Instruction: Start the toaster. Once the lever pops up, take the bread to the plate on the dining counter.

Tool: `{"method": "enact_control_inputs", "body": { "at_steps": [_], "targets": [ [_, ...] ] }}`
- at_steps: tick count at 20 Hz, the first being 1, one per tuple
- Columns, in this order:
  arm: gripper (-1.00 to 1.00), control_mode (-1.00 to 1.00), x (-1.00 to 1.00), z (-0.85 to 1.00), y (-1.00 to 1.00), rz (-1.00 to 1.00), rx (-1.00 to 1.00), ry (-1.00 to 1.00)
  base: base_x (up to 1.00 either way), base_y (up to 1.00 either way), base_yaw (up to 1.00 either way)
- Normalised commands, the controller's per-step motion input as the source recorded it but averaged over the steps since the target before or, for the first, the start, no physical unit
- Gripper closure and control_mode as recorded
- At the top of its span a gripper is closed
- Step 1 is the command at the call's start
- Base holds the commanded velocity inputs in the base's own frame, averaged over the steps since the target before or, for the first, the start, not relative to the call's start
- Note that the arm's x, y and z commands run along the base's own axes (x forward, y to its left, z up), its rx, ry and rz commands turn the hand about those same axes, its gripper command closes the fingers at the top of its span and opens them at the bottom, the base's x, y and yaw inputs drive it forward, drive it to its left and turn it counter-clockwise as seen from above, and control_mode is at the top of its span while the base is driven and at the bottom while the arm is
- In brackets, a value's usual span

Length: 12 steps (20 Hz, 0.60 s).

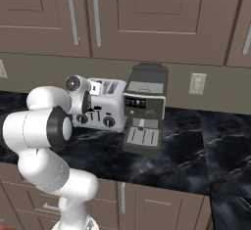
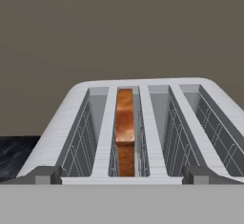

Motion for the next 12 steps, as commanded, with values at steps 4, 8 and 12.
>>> {"method": "enact_control_inputs", "body": {
  "at_steps": [4,8,12],
  "targets": [
    [-1.00,-1.00,0.00,0.00,0.00,0.00,0.00,0.00,0.00,0.00,0.00],
    [-1.00,-1.00,0.00,0.00,0.00,0.00,0.00,0.00,0.00,0.00,0.00],
    [-1.00,-1.00,0.00,0.00,0.00,0.00,0.00,0.00,0.00,0.00,0.00]
  ]
}}
